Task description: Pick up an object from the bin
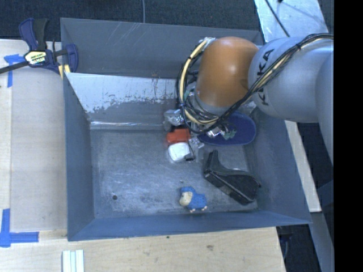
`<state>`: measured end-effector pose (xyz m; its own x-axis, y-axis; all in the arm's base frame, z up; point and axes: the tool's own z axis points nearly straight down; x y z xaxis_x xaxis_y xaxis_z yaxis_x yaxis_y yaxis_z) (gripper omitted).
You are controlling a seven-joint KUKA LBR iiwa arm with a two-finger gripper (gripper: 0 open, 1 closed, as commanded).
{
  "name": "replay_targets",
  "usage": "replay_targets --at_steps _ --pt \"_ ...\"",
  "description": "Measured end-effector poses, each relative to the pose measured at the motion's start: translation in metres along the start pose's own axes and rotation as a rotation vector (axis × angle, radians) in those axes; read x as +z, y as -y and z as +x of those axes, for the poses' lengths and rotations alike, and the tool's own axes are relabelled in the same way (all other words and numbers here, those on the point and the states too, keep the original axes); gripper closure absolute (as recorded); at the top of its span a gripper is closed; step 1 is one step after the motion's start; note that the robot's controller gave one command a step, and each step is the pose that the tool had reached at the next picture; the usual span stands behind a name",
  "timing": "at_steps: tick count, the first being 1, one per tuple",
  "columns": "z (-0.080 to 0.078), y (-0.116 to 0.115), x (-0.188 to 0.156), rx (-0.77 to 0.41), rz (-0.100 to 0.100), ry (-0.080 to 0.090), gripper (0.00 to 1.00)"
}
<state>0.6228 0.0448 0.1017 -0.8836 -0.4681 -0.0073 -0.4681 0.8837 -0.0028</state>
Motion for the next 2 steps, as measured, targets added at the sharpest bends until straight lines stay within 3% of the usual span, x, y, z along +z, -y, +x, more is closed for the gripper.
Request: replay_targets --at_steps 1,2 --pt "-0.006 -0.001 0.001 -0.515 -0.003 -0.001 0.00" --pt "-0.002 -0.003 0.032 -0.946 -0.008 -0.005 0.00"
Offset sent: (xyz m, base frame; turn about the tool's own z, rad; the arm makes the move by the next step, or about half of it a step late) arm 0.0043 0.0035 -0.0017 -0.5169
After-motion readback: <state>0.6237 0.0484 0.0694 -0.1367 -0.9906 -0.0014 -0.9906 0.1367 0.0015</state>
